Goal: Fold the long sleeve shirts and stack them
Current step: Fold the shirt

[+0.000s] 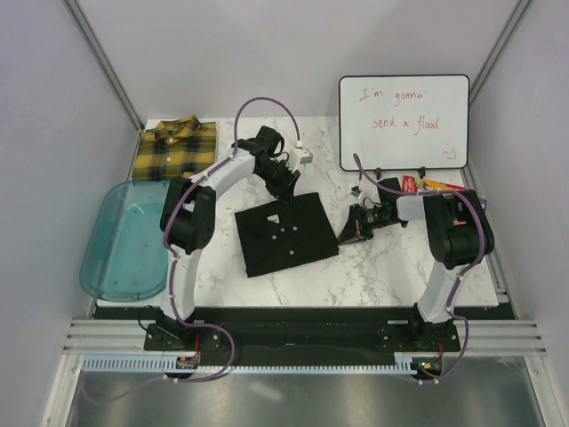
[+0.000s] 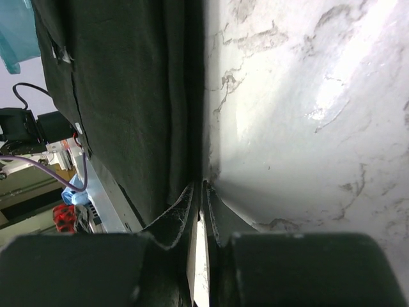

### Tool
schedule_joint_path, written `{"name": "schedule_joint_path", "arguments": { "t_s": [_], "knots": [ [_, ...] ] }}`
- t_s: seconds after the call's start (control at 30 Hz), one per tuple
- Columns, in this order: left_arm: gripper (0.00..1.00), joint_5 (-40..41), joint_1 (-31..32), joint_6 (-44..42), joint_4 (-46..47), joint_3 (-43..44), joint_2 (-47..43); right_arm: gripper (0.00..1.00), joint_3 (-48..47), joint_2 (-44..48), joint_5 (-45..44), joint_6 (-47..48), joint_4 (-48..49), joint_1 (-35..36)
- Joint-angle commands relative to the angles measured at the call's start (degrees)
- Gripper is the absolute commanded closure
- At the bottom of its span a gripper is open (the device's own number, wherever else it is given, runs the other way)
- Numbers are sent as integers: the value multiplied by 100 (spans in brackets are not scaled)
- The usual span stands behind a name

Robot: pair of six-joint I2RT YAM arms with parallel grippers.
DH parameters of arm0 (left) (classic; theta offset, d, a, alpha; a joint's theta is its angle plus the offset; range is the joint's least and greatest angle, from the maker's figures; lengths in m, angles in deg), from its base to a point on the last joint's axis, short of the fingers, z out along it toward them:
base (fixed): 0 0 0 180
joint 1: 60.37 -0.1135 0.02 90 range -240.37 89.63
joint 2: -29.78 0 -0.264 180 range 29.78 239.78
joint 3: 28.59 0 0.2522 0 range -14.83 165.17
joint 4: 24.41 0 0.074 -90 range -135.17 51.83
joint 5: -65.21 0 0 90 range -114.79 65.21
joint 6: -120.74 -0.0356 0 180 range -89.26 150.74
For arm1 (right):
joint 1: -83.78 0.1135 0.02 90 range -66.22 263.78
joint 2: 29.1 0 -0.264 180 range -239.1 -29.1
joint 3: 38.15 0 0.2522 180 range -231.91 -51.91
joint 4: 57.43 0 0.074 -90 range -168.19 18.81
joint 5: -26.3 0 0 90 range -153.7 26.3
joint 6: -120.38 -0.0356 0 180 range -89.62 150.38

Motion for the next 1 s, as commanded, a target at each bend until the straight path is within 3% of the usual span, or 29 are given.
{"name": "schedule_joint_path", "arguments": {
  "t_s": [0.0, 0.07, 0.13, 0.27, 0.33, 0.47, 0.6, 0.7, 0.83, 0.97],
  "knots": [
    [57, 179, -247, 202, 199, 282, 35, 86, 142, 335, 84, 71, 118, 99],
    [54, -31, -450, 632, 234, 143, -367, 86, 248, 414, 101, 88, 118, 144],
    [53, -767, -836, 1210, 392, -226, -807, 85, 292, 562, 32, 176, -13, 161],
    [53, -1964, -1084, 1837, 524, -2184, -2239, 84, -94, 1002, -398, 1621, -1084, 30],
    [53, -2019, -909, 2064, 577, -3157, -2987, 81, -356, 1282, -662, 1933, -1454, -58],
    [53, -1738, -846, 2365, 560, -3971, -3078, 78, -788, 1407, -365, 1856, -1412, 20],
    [54, -757, -890, 2006, 323, -3482, -2297, 78, -991, 1135, -163, 1059, -772, 529],
    [57, -456, -969, 1654, 95, -2551, -1243, 78, -877, 933, -136, 635, -175, 828],
    [57, -304, -987, 1591, 76, -1304, -320, 78, -762, 530, -267, 422, 145, 926],
    [57, -453, -1031, 1697, -55, -431, -80, 78, -1087, 291, -391, 396, 92, 882]
  ]
}}
